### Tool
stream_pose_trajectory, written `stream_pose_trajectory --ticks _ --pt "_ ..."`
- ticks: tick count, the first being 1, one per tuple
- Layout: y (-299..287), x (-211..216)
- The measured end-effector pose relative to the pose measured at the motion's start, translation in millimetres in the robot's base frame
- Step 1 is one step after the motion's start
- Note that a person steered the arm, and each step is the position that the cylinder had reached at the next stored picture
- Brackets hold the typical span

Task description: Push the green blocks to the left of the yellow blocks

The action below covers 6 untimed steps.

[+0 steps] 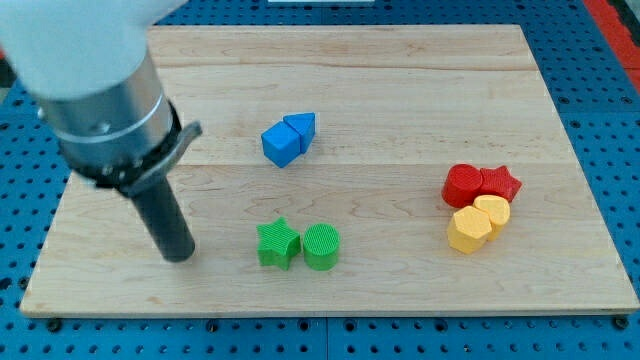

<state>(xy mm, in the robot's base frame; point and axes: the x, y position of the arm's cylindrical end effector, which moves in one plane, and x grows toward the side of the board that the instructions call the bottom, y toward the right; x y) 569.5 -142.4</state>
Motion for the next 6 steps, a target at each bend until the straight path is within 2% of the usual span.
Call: stream_pose_trajectory --ticks 2,4,5,6 --pt "165 1" --pt "190 -10" --pt "207 8" --pt "200 22"
